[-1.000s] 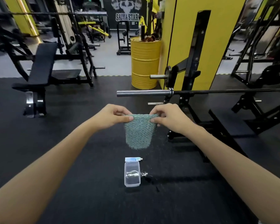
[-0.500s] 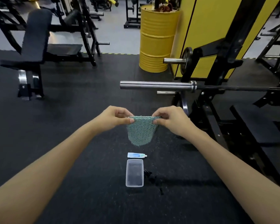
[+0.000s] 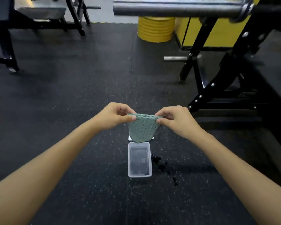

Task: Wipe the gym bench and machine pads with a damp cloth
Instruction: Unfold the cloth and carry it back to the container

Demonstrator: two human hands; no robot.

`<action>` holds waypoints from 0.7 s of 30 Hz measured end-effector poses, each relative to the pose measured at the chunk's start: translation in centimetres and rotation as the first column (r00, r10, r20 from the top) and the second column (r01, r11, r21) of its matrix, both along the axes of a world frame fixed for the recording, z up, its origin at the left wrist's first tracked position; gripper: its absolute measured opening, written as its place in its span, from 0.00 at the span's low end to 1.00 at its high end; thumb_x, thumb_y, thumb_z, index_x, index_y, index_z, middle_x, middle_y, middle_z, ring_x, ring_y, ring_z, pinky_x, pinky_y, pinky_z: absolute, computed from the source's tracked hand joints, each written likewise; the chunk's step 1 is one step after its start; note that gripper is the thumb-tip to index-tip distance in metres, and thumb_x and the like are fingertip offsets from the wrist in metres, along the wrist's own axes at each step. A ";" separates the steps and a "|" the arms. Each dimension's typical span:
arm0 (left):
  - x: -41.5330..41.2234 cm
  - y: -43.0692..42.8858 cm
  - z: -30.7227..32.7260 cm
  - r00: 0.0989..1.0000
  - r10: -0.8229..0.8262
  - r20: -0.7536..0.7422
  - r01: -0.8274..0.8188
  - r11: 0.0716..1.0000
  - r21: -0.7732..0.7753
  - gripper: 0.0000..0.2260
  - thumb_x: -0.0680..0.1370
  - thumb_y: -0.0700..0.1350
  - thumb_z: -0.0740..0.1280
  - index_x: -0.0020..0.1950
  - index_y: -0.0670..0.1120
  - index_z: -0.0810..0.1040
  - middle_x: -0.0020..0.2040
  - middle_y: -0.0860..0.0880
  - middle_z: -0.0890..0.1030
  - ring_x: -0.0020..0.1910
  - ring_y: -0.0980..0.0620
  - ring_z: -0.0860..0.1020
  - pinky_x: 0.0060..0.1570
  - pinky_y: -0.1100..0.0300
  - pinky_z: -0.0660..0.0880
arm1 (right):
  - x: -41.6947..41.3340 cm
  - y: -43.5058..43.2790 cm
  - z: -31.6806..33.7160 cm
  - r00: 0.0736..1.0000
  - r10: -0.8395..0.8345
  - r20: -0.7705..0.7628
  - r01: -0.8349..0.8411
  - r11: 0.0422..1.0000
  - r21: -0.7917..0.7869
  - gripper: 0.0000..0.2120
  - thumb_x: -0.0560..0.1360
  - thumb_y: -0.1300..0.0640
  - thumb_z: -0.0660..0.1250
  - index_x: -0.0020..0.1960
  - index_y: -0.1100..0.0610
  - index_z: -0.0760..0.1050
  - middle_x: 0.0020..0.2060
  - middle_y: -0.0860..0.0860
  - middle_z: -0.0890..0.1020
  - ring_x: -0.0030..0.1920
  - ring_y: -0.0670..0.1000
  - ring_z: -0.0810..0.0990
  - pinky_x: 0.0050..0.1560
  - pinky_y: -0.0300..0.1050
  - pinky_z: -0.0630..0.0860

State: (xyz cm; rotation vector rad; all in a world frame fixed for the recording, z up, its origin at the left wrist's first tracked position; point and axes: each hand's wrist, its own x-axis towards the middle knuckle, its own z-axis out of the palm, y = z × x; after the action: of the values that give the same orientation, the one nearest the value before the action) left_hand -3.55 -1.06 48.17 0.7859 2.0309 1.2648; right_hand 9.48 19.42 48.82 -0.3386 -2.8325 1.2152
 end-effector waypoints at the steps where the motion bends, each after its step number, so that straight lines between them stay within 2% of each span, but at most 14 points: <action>1: 0.0 0.1 -2.6 1.000 0.004 0.001 -0.004 1.000 0.004 0.03 0.75 0.37 0.72 0.45 0.44 0.83 0.38 0.56 0.84 0.38 0.64 0.80 0.42 0.72 0.73 | 0.0 0.0 -2.6 1.000 -0.005 0.001 0.005 1.000 -0.012 0.05 0.75 0.61 0.72 0.49 0.54 0.84 0.43 0.47 0.85 0.49 0.48 0.83 0.58 0.49 0.78; 5: 0.5 0.1 -12.2 1.000 0.004 -0.002 -0.004 1.000 0.005 0.02 0.76 0.38 0.72 0.45 0.45 0.82 0.38 0.56 0.84 0.38 0.64 0.80 0.42 0.71 0.74 | 0.4 0.1 -12.2 0.999 -0.040 0.011 0.041 0.995 -0.093 0.07 0.75 0.64 0.71 0.45 0.51 0.81 0.43 0.48 0.85 0.47 0.47 0.84 0.55 0.48 0.80; 9: 0.8 0.0 -20.2 1.000 0.001 0.005 -0.001 0.999 -0.033 0.01 0.76 0.42 0.73 0.46 0.45 0.83 0.46 0.44 0.85 0.44 0.55 0.80 0.48 0.59 0.75 | 0.7 0.2 -19.9 0.999 -0.005 0.047 0.010 0.995 -0.100 0.07 0.76 0.64 0.70 0.46 0.52 0.80 0.45 0.48 0.85 0.48 0.46 0.84 0.56 0.46 0.79; 13: 1.4 0.1 -26.3 0.998 -0.017 0.056 0.021 0.998 -0.066 0.02 0.77 0.41 0.71 0.46 0.43 0.81 0.39 0.49 0.81 0.35 0.60 0.77 0.39 0.66 0.74 | 0.9 0.3 -26.2 0.996 0.021 0.091 -0.013 0.996 -0.087 0.05 0.76 0.62 0.70 0.49 0.54 0.81 0.49 0.49 0.85 0.52 0.46 0.83 0.60 0.46 0.77; 16: 2.2 0.1 -30.1 0.996 -0.020 0.082 0.026 0.997 -0.073 0.03 0.79 0.39 0.69 0.48 0.39 0.78 0.38 0.49 0.79 0.30 0.63 0.75 0.34 0.69 0.73 | 1.2 0.2 -30.2 0.991 0.044 0.124 -0.032 0.994 -0.102 0.04 0.77 0.61 0.70 0.51 0.56 0.81 0.52 0.50 0.85 0.55 0.46 0.82 0.62 0.48 0.77; 18: 2.7 -0.2 -32.5 0.996 -0.020 0.084 0.026 0.997 -0.071 0.04 0.79 0.39 0.68 0.48 0.38 0.77 0.38 0.47 0.78 0.29 0.62 0.74 0.33 0.69 0.73 | 1.5 0.0 -32.7 0.988 0.057 0.145 -0.040 0.992 -0.117 0.04 0.77 0.60 0.69 0.51 0.55 0.80 0.52 0.50 0.84 0.56 0.47 0.82 0.63 0.51 0.76; 21: 3.3 -0.8 -36.0 0.998 -0.022 0.059 0.029 0.992 -0.120 0.07 0.80 0.43 0.68 0.48 0.39 0.77 0.40 0.45 0.80 0.33 0.54 0.76 0.35 0.62 0.75 | 2.0 -0.4 -35.8 0.980 0.092 0.176 -0.075 0.992 -0.103 0.03 0.78 0.59 0.68 0.50 0.52 0.79 0.53 0.50 0.84 0.59 0.49 0.80 0.64 0.54 0.75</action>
State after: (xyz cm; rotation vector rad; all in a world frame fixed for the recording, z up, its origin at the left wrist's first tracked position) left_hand -0.24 -1.86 12.21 0.7087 2.0238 1.1261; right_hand 11.44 19.00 13.04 -0.3539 -2.9746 1.4090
